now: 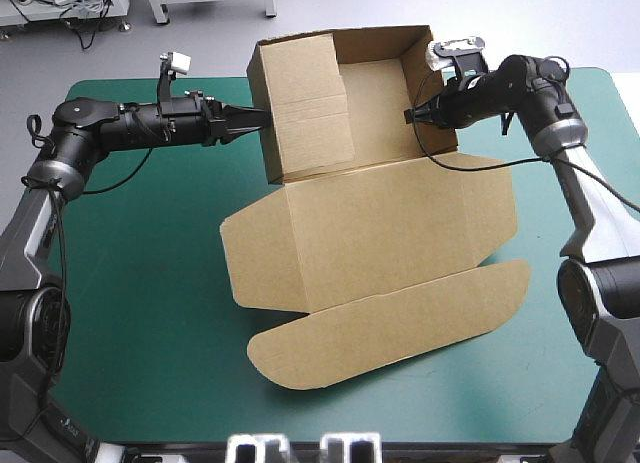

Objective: Fold the box

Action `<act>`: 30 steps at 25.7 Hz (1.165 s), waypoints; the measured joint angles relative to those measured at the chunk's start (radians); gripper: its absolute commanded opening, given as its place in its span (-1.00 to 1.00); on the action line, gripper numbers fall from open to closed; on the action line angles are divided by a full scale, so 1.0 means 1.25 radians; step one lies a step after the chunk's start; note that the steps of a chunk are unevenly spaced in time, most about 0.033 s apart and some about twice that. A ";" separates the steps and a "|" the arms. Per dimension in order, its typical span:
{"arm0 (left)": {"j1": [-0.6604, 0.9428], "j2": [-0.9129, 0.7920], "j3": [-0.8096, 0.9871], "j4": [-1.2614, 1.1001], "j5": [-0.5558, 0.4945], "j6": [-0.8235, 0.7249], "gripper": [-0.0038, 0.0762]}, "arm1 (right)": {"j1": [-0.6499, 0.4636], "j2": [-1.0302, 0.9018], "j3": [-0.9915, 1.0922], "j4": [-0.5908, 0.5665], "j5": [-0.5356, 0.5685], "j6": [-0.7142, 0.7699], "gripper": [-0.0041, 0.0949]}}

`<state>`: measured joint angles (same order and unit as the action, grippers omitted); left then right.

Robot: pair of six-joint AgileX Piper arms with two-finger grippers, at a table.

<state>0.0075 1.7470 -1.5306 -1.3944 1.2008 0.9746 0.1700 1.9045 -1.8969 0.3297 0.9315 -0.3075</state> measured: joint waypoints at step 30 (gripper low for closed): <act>-0.157 -0.002 -0.008 0.703 -0.487 -0.552 0.14 | 0.124 0.010 0.000 -0.084 -0.067 0.139 -0.96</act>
<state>-0.1887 1.7439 -1.5409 -0.5160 0.5923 0.2850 0.3247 1.9169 -1.8969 0.2248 0.8473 -0.1334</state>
